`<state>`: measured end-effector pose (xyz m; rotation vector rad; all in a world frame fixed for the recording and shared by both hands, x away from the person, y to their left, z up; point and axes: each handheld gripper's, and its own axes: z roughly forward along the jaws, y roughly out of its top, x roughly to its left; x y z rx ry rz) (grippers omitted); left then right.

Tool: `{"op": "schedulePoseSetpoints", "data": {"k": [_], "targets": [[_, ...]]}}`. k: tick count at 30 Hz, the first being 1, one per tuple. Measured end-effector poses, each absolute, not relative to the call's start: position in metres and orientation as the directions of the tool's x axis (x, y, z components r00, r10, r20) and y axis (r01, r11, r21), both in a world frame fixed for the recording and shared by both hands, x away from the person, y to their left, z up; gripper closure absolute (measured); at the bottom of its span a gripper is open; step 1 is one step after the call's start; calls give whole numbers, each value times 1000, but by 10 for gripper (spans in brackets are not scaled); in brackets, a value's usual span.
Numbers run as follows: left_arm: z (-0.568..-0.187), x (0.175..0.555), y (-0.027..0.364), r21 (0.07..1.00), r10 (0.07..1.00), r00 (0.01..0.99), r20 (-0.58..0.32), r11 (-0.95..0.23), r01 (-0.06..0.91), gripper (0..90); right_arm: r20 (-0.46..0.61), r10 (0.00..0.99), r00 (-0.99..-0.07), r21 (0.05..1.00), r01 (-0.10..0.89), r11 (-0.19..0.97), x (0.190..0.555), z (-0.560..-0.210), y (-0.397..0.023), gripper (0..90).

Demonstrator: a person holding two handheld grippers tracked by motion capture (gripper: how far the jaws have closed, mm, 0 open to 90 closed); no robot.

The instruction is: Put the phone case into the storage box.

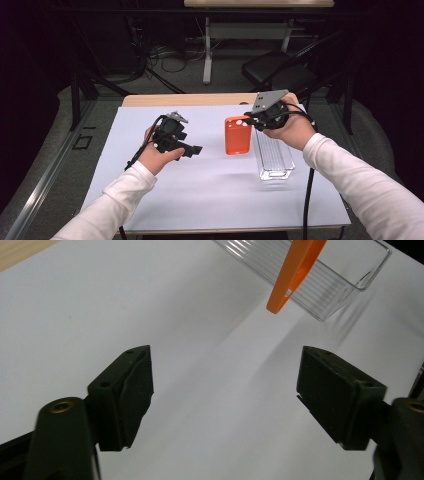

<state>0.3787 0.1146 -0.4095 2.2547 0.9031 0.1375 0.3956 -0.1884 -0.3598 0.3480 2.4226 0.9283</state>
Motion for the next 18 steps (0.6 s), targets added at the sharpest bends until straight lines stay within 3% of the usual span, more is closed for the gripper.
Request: {"op": "schedulePoseSetpoints", "data": {"k": [18], "targets": [[-410,380,122,643,640,752,-160,-510,571,159,-376,448,-811,688,79,721,420,-348,-228,795]]}}
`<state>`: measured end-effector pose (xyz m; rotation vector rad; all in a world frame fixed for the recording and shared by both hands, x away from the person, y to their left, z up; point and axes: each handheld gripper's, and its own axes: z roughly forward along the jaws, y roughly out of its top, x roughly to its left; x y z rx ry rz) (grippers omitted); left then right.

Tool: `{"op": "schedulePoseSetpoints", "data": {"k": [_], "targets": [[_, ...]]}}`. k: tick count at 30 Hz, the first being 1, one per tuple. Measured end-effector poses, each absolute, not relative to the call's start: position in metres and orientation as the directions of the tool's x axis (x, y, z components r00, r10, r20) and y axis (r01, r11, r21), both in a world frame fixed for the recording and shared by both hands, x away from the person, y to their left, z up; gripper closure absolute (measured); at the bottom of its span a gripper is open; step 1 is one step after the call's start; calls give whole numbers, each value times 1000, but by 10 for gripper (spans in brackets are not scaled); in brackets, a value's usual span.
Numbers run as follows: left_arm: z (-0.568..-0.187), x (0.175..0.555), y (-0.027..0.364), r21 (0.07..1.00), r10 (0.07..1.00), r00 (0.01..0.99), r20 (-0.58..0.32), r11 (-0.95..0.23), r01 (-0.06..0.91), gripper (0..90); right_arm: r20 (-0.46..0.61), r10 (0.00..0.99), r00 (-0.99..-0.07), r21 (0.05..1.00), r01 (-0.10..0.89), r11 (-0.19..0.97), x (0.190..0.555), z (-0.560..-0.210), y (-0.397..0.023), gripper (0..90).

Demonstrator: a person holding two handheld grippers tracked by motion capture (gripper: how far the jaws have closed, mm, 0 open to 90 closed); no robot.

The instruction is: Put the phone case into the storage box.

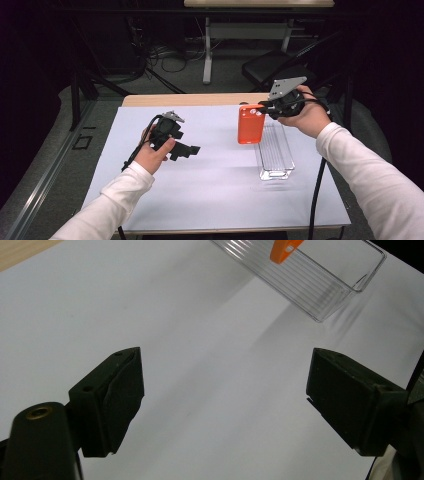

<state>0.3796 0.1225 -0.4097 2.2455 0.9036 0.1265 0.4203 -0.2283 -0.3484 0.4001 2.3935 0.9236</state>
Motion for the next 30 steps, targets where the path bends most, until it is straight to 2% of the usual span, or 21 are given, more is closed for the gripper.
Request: {"op": "schedulePoseSetpoints", "data": {"k": [15,30], "targets": [[-413,380,125,638,637,753,-165,-513,574,158,-383,501,-776,686,125,717,432,-348,-260,796],[-411,377,131,633,646,745,-163,-511,582,159,-407,504,-762,668,128,733,434,-351,-267,795]]}}
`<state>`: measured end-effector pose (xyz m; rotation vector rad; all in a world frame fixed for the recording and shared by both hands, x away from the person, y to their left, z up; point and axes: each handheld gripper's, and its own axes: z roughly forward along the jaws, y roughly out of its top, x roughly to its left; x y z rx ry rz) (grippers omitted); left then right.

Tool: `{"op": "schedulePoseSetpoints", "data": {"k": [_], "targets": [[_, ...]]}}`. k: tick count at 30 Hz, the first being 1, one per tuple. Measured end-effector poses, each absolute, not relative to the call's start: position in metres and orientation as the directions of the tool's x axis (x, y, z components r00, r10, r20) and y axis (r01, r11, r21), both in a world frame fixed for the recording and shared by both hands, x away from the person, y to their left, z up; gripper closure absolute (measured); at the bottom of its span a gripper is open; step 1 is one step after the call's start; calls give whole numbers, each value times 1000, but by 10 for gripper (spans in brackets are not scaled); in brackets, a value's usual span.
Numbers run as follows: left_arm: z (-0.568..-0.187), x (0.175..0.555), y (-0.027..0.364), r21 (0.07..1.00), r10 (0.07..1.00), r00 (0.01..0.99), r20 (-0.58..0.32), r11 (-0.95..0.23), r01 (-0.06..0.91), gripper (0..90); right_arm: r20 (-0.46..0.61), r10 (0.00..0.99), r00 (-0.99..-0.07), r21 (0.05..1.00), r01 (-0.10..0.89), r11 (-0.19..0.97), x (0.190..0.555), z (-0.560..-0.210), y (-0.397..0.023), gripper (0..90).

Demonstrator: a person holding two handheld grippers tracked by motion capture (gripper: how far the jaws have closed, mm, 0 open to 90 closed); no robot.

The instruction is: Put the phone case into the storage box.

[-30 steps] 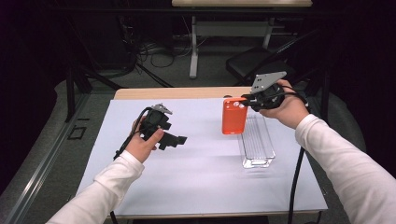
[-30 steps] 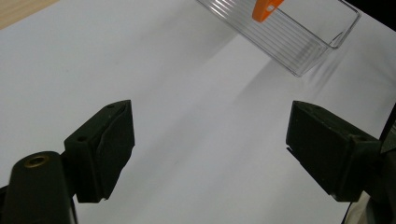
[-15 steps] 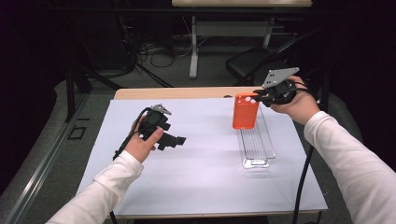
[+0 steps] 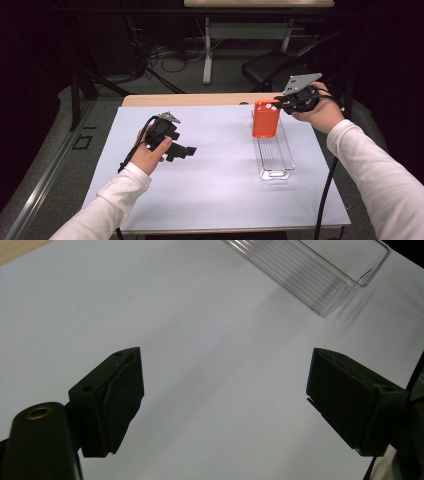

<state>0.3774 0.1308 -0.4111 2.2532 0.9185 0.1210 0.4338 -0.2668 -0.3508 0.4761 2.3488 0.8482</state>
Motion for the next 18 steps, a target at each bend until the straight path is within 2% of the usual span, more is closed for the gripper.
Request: {"op": "schedulePoseSetpoints", "data": {"k": [18], "targets": [[-412,377,128,624,654,740,-161,-514,589,159,-470,508,-722,653,103,750,451,-366,-287,795]]}}
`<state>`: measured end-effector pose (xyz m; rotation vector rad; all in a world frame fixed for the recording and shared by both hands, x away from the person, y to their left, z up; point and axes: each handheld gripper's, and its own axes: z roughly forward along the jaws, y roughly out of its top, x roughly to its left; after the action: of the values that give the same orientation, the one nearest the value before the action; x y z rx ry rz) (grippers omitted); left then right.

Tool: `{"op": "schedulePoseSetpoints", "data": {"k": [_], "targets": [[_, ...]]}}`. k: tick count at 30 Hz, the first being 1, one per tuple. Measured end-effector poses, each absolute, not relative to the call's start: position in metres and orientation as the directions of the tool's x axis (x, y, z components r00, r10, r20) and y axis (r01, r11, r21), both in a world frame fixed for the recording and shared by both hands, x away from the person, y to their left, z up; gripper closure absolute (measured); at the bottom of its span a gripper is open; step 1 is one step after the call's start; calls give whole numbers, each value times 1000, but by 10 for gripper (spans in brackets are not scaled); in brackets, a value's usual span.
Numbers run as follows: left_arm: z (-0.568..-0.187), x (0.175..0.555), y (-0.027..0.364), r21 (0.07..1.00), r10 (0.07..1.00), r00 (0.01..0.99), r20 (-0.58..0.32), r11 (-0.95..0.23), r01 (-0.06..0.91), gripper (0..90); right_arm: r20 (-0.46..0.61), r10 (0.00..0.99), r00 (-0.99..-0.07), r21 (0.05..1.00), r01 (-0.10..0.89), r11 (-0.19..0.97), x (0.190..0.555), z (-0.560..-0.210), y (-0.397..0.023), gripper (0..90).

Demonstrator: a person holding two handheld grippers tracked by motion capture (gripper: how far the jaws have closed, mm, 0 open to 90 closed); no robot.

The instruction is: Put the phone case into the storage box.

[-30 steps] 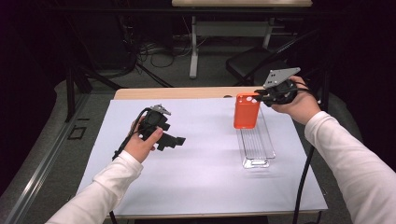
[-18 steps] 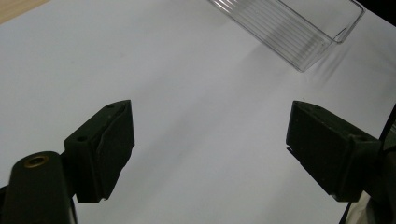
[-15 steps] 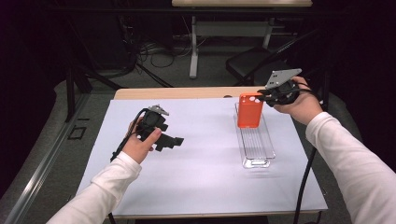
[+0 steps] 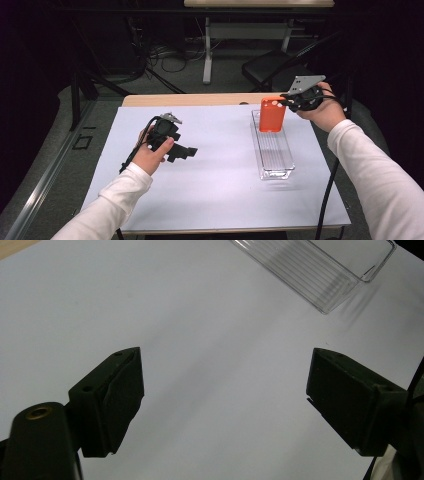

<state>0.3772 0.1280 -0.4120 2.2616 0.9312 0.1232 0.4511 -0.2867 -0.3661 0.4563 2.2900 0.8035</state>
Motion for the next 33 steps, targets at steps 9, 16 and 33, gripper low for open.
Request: {"op": "schedulePoseSetpoints", "data": {"k": [9,16,33], "targets": [[-413,376,130,619,660,734,-163,-511,597,159,-480,524,-704,651,115,751,467,-383,-284,795],[-413,377,132,616,663,730,-164,-510,601,159,-494,538,-683,653,117,748,479,-398,-284,795],[-415,377,135,617,668,727,-163,-506,603,159,-526,560,-640,653,119,748,498,-420,-285,796]]}}
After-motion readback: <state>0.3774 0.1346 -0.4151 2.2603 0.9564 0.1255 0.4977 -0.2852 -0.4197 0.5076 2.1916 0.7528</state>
